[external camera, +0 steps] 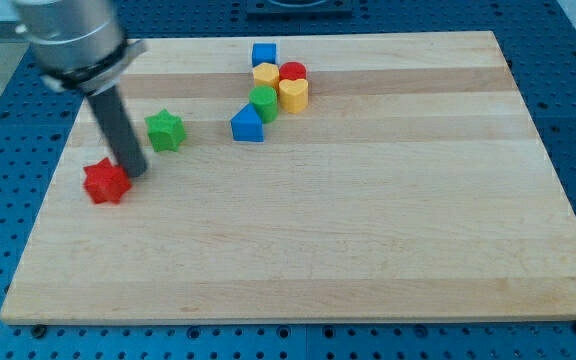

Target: Move red star a bit down and right

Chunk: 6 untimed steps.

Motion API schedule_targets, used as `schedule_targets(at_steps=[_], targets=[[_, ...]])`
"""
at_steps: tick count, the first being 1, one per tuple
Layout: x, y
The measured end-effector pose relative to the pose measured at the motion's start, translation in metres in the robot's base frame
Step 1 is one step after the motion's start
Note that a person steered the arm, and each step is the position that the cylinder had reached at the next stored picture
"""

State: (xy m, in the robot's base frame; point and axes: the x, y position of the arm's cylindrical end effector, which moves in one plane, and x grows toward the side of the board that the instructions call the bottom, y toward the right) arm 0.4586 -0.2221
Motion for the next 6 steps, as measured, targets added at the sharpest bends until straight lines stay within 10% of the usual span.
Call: schedule_targets(at_steps=[4, 6], targets=[[-0.002, -0.083], [0.084, -0.082]])
